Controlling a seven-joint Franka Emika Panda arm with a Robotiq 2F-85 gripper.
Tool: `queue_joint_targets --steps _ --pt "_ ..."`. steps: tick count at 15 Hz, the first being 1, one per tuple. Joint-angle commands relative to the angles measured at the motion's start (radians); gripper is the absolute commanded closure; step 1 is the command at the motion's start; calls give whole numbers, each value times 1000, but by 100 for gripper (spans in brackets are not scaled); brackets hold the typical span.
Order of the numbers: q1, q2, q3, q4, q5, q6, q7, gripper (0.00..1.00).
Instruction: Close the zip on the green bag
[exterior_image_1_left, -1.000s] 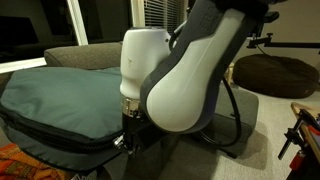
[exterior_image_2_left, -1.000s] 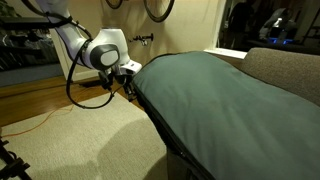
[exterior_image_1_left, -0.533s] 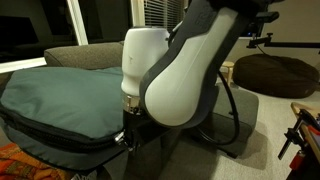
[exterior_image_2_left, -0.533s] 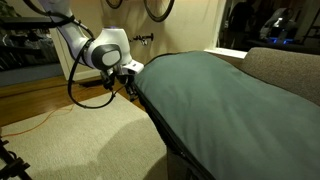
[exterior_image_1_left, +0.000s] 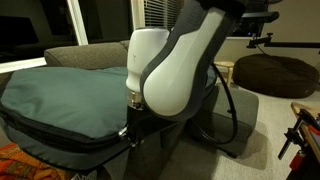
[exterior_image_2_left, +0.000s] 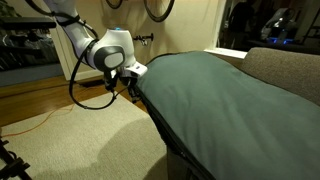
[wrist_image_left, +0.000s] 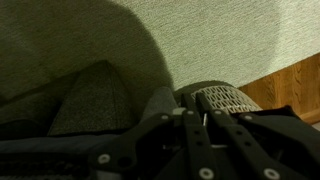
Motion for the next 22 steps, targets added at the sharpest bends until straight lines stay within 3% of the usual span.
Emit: queue_joint_targets --steps 1,22 --pt "-65 -3 -2 -12 23 -24 -16 97" --pt "-227 25 9 50 58 -203 -22 97"
